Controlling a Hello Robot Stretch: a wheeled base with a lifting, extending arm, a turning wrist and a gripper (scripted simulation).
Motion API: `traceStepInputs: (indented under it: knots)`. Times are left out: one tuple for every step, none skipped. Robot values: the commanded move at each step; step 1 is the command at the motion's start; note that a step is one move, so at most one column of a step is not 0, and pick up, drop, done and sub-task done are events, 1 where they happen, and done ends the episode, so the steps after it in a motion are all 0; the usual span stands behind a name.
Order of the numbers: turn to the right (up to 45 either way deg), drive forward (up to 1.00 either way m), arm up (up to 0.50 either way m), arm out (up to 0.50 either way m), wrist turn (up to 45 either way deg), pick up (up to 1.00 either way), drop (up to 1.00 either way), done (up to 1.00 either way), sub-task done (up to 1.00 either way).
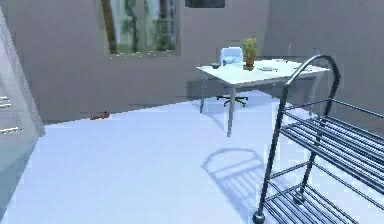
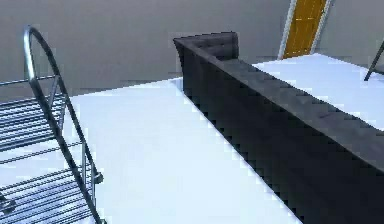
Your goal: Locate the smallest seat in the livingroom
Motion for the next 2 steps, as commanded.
traceStepInputs:
  knots:
    - [0.0,1.0,0.0,0.0,0.0,0.0,0.0,0.0,0.0]
    - [0.0,1.0,0.0,0.0,0.0,0.0,0.0,0.0,0.0]
